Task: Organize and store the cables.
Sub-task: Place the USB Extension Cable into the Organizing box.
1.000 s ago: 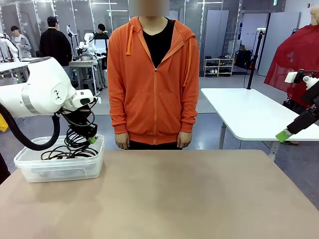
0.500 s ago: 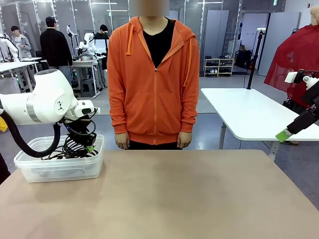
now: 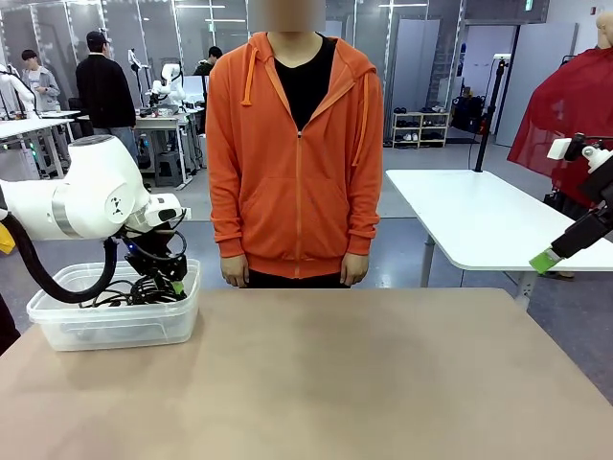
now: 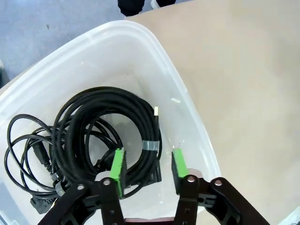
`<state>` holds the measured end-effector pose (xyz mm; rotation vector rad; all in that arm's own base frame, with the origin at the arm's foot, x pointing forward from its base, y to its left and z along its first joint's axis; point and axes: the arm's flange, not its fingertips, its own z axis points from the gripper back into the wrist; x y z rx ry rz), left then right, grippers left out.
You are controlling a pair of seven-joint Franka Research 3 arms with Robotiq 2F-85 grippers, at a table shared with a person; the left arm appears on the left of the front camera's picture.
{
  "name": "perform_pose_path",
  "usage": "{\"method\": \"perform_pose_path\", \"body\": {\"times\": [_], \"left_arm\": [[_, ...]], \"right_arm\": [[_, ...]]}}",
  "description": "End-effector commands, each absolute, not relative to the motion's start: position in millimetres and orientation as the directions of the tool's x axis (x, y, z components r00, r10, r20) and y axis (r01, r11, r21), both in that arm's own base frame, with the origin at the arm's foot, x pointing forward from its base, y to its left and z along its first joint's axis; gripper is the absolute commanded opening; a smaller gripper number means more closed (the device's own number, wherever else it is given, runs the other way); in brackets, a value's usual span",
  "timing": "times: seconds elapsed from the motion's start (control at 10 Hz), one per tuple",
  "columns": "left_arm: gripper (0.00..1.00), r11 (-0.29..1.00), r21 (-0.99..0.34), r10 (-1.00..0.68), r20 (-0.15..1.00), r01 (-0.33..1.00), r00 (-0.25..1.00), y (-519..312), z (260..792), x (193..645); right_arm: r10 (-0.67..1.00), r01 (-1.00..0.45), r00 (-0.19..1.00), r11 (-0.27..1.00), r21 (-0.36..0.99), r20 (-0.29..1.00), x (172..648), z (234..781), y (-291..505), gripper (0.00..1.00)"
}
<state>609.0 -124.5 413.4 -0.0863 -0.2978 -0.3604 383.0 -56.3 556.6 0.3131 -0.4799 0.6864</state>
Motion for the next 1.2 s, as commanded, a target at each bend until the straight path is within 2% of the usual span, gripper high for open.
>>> {"method": "perform_pose_path", "body": {"times": [0.0,0.1,0.7,0.8,1.1], "left_arm": [[0.93,0.945,-0.014,-0.303,0.339,0.327,0.891,-121,421,609],[1.0,0.949,-0.012,-0.29,0.351,0.315,0.89,-120,426,609],[1.0,0.969,-0.052,-0.204,0.375,0.24,0.904,-124,442,601],[1.0,0.954,-0.038,-0.266,0.359,0.299,0.895,-122,439,609],[1.0,0.954,-0.038,-0.266,0.359,0.299,0.895,-122,439,609]], "right_arm": [[0.536,-0.671,0.671,0.733,0.113,0.512,383,557,-58,1.0],[0.536,-0.671,0.671,0.733,0.113,0.512,383,557,-58,1.0],[0.536,-0.671,0.671,0.733,0.113,0.512,383,557,-58,1.0],[0.536,-0.671,0.671,0.733,0.113,0.512,383,557,-58,1.0],[0.536,-0.671,0.671,0.733,0.113,0.512,383,557,-58,1.0]]}}
